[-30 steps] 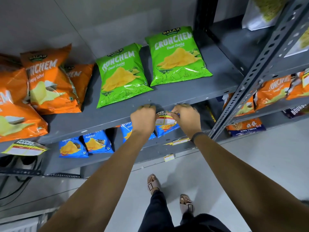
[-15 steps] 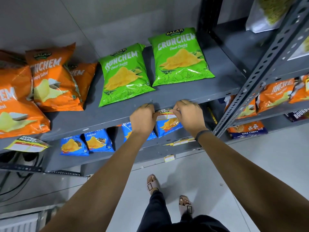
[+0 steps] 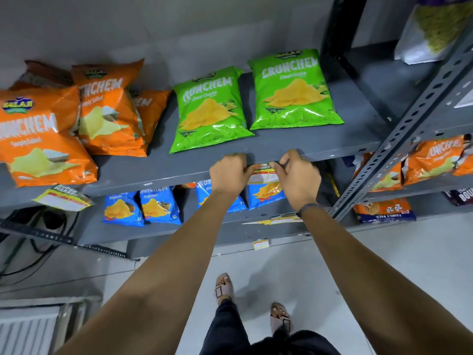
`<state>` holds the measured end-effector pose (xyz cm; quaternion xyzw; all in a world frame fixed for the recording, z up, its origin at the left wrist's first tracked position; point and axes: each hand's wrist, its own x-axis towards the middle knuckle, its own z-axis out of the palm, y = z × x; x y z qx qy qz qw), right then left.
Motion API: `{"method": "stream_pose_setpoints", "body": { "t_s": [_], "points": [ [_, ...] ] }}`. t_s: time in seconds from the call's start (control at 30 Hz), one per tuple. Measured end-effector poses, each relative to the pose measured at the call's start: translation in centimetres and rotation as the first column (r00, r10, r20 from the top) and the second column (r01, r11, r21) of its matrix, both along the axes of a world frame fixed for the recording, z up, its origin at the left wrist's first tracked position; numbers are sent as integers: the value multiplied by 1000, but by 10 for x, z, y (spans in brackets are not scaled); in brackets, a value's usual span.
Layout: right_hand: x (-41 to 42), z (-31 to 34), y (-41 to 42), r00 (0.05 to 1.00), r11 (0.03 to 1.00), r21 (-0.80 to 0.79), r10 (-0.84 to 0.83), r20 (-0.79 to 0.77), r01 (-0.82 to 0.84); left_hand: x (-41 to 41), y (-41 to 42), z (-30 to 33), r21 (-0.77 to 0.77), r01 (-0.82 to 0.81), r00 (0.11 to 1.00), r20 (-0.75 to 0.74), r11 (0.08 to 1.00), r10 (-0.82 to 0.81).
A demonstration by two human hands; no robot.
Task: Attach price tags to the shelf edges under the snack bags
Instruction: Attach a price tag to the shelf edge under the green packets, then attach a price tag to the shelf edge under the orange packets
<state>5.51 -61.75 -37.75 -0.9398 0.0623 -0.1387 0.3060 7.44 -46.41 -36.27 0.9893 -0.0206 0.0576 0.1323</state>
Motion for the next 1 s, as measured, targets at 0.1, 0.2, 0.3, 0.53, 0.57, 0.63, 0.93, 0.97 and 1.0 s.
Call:
{"method": "stream_pose_setpoints", "body": {
  "t_s": [0.1, 0.2, 0.3, 0.53, 0.57, 0.63, 0.93, 0.97, 1.0],
  "points": [
    [-6, 2, 35, 999, 991, 132, 22, -50, -15, -16, 43, 4, -74, -94, 994, 46, 993, 98],
    [-6, 1, 85, 984, 958, 253, 158, -79, -133, -32, 107, 10, -105, -220, 967, 110, 970, 232],
    [-2, -2, 150, 935, 893, 368, 327, -135, -259, -47, 184, 13, -96, -325, 927, 164, 941, 337],
    [-15, -27, 332, 756, 799, 454, 563, -334, -394, -82, 361, 21, 77, -372, 882, 339, 925, 327],
    [-20, -27, 360, 731, 782, 496, 580, -359, -377, -84, 381, 21, 129, -357, 892, 342, 925, 296],
    [-28, -27, 406, 719, 713, 654, 590, -366, -252, -81, 413, 24, 214, -296, 920, 325, 931, 217],
    [-36, -28, 455, 769, 517, 852, 511, -385, 84, -29, 429, 29, 73, 107, 992, -69, 992, -102],
    [-37, -28, 455, 760, 504, 854, 503, -411, 129, -25, 428, 29, 35, 82, 991, -110, 996, -78],
    [-37, -30, 453, 747, 470, 864, 506, -432, 181, -22, 428, 29, -10, 51, 986, -158, 999, -52]
  ]
}}
